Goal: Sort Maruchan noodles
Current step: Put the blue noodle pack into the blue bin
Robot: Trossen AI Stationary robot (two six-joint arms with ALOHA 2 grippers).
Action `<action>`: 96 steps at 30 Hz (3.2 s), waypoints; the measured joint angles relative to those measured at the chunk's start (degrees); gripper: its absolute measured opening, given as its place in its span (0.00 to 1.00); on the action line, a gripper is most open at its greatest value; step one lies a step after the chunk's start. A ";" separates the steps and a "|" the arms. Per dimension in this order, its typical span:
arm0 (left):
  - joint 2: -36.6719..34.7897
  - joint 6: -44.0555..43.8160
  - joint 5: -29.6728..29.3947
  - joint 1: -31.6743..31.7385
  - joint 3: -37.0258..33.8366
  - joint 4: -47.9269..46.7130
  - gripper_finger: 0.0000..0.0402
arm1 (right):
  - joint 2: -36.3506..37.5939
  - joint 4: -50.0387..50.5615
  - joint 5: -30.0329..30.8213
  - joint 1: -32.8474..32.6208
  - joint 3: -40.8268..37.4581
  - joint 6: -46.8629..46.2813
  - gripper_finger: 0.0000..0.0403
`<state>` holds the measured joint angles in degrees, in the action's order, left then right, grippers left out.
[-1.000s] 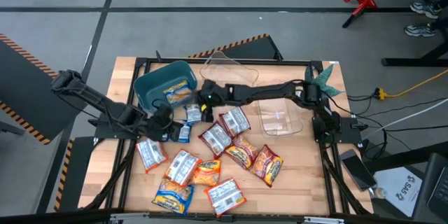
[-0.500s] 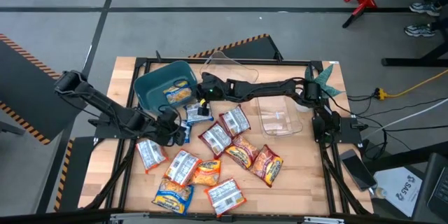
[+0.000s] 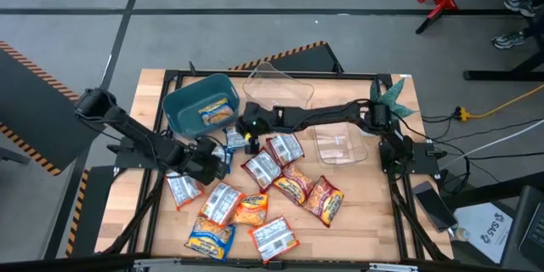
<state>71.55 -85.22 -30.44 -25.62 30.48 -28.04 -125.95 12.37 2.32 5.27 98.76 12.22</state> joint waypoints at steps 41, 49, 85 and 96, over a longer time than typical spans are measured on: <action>0.92 -10.35 6.15 -5.15 8.19 -11.87 0.00 | -0.13 3.18 -14.73 -8.34 -0.04 -2.96 0.34; 0.92 -21.83 3.41 -10.43 5.37 -11.91 0.00 | -5.22 0.49 -12.35 -9.49 -0.11 -3.59 0.50; -6.08 -19.82 -5.27 -11.55 2.09 2.85 0.00 | -3.76 3.66 -3.21 -8.94 -0.24 -6.62 0.00; -11.61 -16.60 -11.67 -11.42 2.45 -1.73 0.00 | 0.76 4.82 -2.89 -7.28 -0.09 -8.50 0.00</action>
<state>59.94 -101.81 -42.11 -37.04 32.93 -29.77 -125.19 17.20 -0.58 -2.01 98.67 3.73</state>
